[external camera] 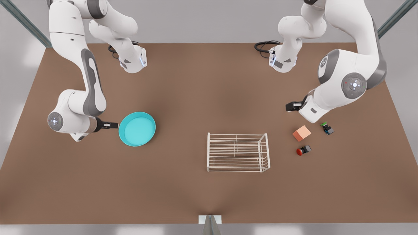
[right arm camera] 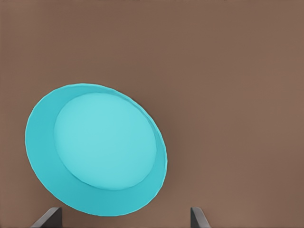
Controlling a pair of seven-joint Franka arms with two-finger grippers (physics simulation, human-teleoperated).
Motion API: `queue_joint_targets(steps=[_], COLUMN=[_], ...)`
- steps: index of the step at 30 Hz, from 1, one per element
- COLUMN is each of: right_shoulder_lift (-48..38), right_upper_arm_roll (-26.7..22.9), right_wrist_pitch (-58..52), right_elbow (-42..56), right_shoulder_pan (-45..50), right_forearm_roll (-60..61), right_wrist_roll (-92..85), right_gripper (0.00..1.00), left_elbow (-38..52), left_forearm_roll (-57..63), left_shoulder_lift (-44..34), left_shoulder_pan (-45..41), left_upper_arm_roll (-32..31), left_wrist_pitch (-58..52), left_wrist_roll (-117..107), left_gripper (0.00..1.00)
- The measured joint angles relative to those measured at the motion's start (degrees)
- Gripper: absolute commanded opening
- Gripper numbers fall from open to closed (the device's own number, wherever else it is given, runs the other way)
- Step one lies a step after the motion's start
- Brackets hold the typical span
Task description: Place the plate on the shelf with right arm and place the red button switch in the plate with left arm
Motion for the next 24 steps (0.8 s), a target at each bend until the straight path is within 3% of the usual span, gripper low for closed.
queue_joint_targets(steps=[13, 24], right_shoulder_lift=[8.0, 11.4], right_upper_arm_roll=[0.0, 0.1], right_wrist_pitch=[10.0, 12.1], right_elbow=[-2.8, -4.6], right_shoulder_pan=[-1.4, -1.2], right_forearm_roll=[6.6, 6.9], right_wrist_roll=[-6.3, -10.6], right_gripper=[0.99, 0.88], left_elbow=[-1.4, -2.4], left_forearm_roll=[-0.7, -0.6], left_shoulder_lift=[-1.6, -2.3], left_shoulder_pan=[2.7, 2.5], left_upper_arm_roll=[1.6, 1.4], left_wrist_pitch=[-2.0, -2.6], left_wrist_roll=[3.8, 5.0], left_gripper=[1.00, 1.00])
